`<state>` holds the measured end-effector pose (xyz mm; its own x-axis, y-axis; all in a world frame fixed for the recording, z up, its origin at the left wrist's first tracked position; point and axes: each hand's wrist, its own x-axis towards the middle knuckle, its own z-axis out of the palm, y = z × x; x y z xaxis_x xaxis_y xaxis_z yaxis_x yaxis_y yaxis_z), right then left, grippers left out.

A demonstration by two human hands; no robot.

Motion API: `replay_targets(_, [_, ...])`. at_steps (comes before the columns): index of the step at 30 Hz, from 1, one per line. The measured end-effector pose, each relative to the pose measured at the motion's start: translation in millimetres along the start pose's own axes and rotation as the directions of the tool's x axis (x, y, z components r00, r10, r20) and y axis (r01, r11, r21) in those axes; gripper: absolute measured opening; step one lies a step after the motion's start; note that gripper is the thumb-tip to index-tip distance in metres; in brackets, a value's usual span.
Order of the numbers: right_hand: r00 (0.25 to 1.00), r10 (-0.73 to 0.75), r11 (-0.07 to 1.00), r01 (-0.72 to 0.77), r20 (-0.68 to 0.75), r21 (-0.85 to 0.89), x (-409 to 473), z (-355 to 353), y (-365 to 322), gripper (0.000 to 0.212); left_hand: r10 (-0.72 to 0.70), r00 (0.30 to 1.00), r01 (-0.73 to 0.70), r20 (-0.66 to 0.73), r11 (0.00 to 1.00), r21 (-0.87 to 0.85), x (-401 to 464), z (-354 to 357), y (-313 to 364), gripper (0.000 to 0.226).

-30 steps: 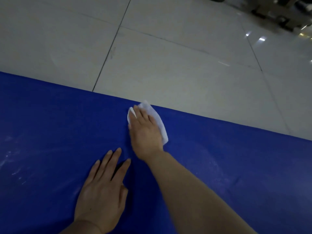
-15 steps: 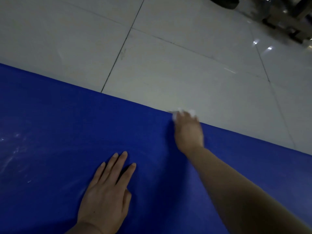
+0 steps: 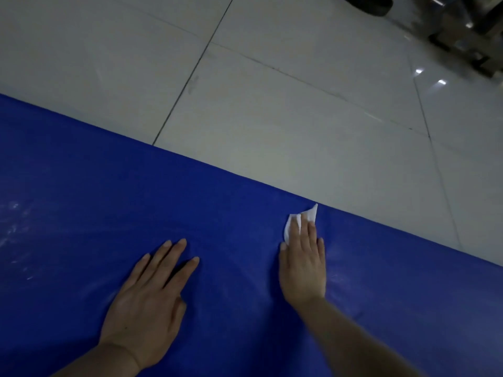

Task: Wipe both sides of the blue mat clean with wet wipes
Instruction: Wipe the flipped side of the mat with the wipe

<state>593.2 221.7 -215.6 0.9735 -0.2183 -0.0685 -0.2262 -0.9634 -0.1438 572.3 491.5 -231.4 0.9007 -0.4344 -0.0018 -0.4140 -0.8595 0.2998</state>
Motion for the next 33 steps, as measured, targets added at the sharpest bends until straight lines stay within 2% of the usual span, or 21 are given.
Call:
replay_targets(3, [0.996, 0.072, 0.997, -0.073, -0.051, -0.022, -3, 11, -8, 0.064, -0.001, 1.0, 0.001, 0.002, 1.0, 0.03, 1, -2, 1, 0.06])
replay_targets(9, [0.999, 0.041, 0.999, -0.041, -0.034, -0.009, 1, 5, -4, 0.065, -0.037, 0.999, 0.035, 0.012, 0.993, 0.117, 2, -7, 15, 0.061])
replay_targets(12, [0.997, 0.053, 0.998, -0.054, -0.058, -0.016, 0, 4, 1, 0.062, -0.147, 0.989, 0.144, 0.031, 0.987, 0.066, 3, -10, 34, 0.07])
replay_targets(14, [0.997, 0.062, 0.998, -0.062, -0.049, -0.001, 0, 5, 0, 0.062, -0.206, 0.978, 0.206, -0.004, 0.978, -0.008, 11, -7, 48, 0.059])
replay_targets(16, [0.996, 0.073, 0.997, -0.072, -0.059, 0.014, -1, 6, -1, 0.06, -0.189, 0.98, 0.184, -0.059, 0.98, -0.082, 23, 1, 62, 0.042])
replay_targets(18, [0.994, 0.07, 0.997, -0.068, -0.084, 0.018, 1, 6, -2, 0.057, -0.192, 0.979, 0.185, -0.063, 0.978, -0.097, 32, 8, 72, 0.04])
replay_targets(21, [0.996, 0.078, 0.997, -0.078, -0.048, 0.017, 3, 5, -1, 0.058, -0.206, 0.978, 0.204, -0.023, 0.977, -0.067, 38, 13, 73, 0.051])
replay_targets(26, [0.994, 0.096, 0.995, -0.095, 0.044, -0.027, 5, 1, -5, 0.066, -0.183, 0.983, 0.184, 0.018, 0.982, -0.052, 41, 9, 71, 0.057])
replay_targets(29, [0.979, 0.141, 0.989, -0.134, 0.147, -0.059, 11, -14, -10, 0.057, -0.19, 0.979, 0.193, 0.071, 0.98, -0.052, 44, 6, 70, 0.059])
replay_targets(30, [0.977, 0.162, 0.986, -0.155, 0.136, -0.065, 13, -21, -18, 0.058, -0.19, 0.979, 0.193, 0.074, 0.98, -0.04, 43, 6, 69, 0.059])
replay_targets(32, [0.996, 0.086, 0.996, -0.086, 0.005, -0.009, 20, -28, -40, 0.062, -0.187, 0.981, 0.188, 0.056, 0.982, -0.02, 40, 7, 69, 0.059])
replay_targets(33, [1.0, 0.001, 1.0, -0.001, 0.004, 0.019, 25, -27, -52, 0.062, -0.184, 0.982, 0.185, 0.05, 0.983, -0.018, 40, 6, 70, 0.059])
